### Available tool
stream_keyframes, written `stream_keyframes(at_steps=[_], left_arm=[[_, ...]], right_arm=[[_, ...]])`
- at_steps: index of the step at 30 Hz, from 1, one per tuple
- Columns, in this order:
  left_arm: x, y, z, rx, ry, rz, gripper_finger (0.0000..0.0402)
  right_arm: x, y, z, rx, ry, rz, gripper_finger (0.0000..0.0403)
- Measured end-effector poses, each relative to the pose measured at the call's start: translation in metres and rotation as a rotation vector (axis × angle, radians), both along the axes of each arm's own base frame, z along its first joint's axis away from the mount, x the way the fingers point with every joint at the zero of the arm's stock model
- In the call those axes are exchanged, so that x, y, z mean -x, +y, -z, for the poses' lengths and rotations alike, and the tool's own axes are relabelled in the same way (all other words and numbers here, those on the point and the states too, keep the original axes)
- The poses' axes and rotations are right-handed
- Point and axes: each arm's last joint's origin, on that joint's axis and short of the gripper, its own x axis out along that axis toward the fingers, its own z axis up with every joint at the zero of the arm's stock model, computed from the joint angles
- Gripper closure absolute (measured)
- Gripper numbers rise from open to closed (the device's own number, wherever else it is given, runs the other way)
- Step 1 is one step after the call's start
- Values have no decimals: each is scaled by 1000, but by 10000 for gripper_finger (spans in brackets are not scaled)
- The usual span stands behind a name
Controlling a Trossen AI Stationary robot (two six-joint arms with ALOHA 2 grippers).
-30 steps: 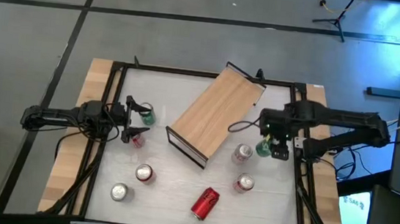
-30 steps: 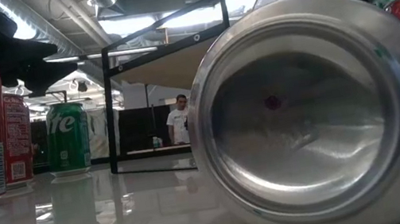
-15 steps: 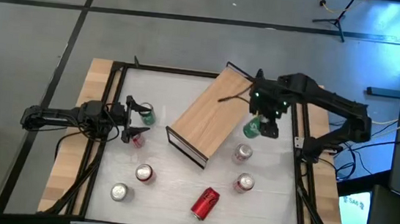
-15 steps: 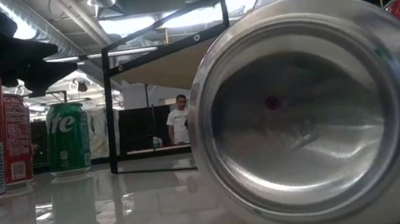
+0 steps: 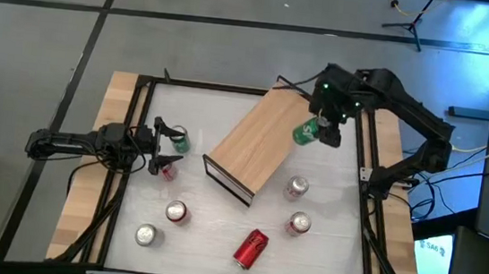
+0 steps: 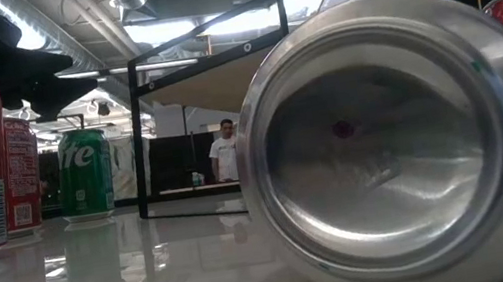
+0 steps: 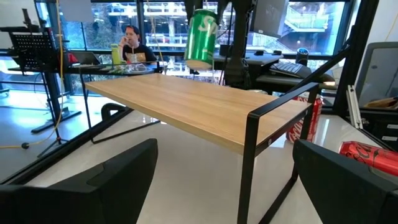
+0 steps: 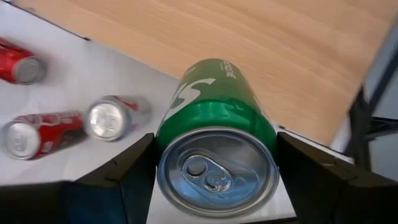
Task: Place canned beverage on shelf
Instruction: Put the right green soda can on the shelf
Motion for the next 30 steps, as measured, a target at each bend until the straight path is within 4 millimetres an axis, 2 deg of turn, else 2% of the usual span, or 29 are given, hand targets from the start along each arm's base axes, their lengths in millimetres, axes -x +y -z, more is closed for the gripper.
stream_keyframes(at_steps=[10,18,26,30], left_arm=[[0,0,0,-95,14,-3,37],[0,0,0,-102,15,-4,37],[0,0,0,-102,15,-4,37],[0,0,0,-102,15,-3,37]], right_arm=[[5,-35,9,57,64,95,126],[3,-52,17,51,99,125,124],[1,-54,-9,135,23,139,122],[0,-55,-15,149,0,140,124]])
